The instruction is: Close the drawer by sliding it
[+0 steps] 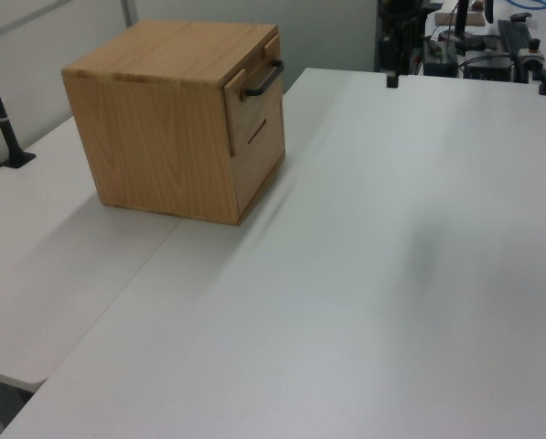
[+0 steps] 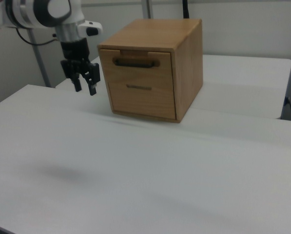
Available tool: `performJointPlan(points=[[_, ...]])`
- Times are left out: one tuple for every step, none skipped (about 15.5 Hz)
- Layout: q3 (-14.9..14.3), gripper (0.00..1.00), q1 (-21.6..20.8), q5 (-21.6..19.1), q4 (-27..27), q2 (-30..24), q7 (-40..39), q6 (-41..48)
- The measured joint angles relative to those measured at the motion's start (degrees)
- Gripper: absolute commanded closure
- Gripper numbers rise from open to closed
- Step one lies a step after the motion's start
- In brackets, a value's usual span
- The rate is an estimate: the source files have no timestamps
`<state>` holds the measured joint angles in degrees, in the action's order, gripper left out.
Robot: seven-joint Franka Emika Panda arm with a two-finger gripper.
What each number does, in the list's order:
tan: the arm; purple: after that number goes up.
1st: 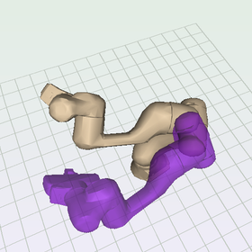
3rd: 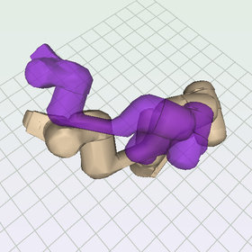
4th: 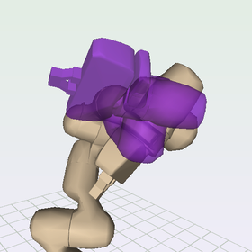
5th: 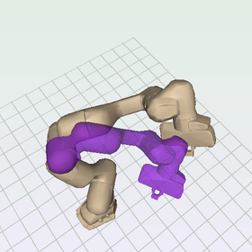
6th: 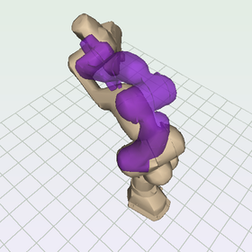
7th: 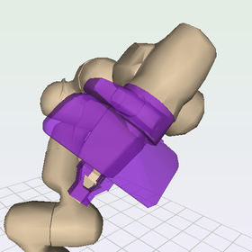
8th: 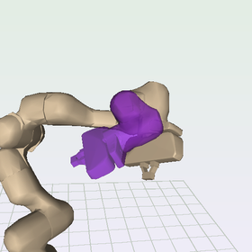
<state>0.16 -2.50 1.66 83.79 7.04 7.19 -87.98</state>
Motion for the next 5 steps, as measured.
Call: performJointPlan(points=[[-0.05, 0.00, 0.07, 0.00, 0.02, -0.94, 0.02, 1.38], [-0.12, 0.00, 0.17, 0.00, 0.04, -1.75, 0.03, 2.18], [-0.21, 0.00, 0.33, 0.00, 0.10, -2.38, 0.05, 2.62], [-0.24, 0.00, 0.65, 0.00, 0.17, -2.80, 0.06, 2.83], [-0.29, 0.00, 1.04, 0.00, 0.23, -3.00, 0.06, 2.85]])
